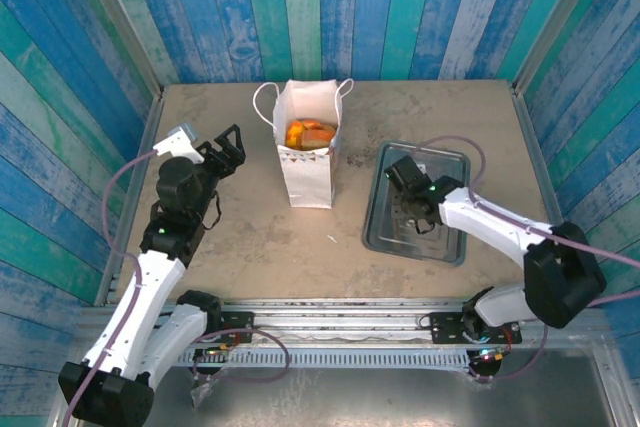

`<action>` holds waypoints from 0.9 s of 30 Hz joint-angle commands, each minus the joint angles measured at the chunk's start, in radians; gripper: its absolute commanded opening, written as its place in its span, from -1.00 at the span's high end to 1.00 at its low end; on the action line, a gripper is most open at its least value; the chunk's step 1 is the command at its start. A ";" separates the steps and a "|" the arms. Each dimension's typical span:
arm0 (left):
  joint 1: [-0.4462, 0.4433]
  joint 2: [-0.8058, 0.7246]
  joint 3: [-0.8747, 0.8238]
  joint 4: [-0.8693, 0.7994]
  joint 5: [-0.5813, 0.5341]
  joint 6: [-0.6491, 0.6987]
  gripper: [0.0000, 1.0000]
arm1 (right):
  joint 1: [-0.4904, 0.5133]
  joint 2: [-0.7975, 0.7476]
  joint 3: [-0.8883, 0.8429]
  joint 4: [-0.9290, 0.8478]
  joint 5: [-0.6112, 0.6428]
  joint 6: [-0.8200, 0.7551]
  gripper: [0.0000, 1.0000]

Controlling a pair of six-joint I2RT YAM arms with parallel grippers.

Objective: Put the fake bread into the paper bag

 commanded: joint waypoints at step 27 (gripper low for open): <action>-0.001 0.013 0.017 -0.014 -0.020 0.025 -0.89 | -0.058 0.243 0.070 0.054 -0.027 -0.030 -0.06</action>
